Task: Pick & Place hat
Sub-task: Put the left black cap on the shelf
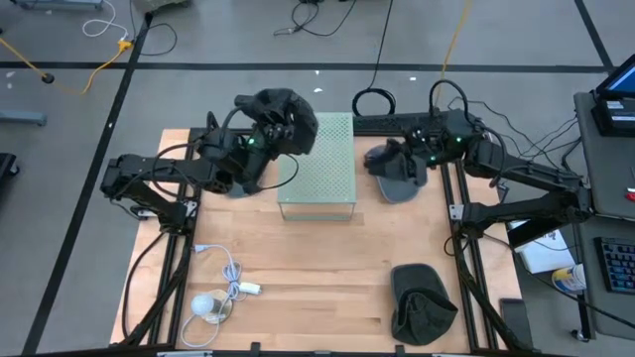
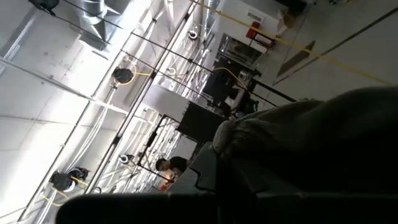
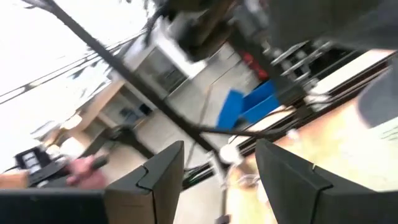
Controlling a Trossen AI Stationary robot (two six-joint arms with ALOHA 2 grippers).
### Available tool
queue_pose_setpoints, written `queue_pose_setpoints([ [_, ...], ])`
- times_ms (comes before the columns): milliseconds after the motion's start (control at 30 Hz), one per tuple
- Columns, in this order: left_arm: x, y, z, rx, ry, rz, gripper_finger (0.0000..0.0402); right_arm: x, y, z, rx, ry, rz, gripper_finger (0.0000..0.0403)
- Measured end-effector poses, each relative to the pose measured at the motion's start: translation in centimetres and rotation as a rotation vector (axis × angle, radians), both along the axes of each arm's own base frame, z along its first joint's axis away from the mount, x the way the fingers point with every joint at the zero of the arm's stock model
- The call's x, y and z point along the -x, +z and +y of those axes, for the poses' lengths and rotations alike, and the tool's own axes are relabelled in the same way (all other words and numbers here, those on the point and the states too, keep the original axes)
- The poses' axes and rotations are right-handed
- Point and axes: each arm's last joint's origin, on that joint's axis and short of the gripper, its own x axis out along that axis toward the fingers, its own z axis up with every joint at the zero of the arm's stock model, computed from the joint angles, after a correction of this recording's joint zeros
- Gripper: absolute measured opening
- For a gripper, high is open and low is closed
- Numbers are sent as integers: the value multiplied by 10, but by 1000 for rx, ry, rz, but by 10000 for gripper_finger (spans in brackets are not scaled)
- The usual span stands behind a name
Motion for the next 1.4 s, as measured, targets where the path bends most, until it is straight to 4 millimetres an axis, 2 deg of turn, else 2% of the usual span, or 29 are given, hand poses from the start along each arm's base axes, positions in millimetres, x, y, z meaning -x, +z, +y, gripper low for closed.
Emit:
queue_pose_setpoints([
  [267,5,18,5,112,-68,2,9,5,3,3,-7,54,-13,190],
  [533,24,39,16,254,-140,-6,9,12,8,6,-34,57,-25,188],
  [733,40,54,20,419,-233,-135,9,21,13,8,-48,55,-44,191],
  [833,48,58,24,562,-316,-224,9,23,15,9,-48,55,-53,190],
  [967,56,57,35,792,-433,-285,9,24,16,9,-45,55,-61,187],
  [1167,63,42,51,1054,-512,-199,9,24,15,9,-44,54,-59,190],
  [1267,66,39,57,1093,-483,-199,9,24,15,9,-44,53,-59,188],
  [1400,67,41,64,1093,-429,-299,9,24,15,9,-41,52,-60,185],
])
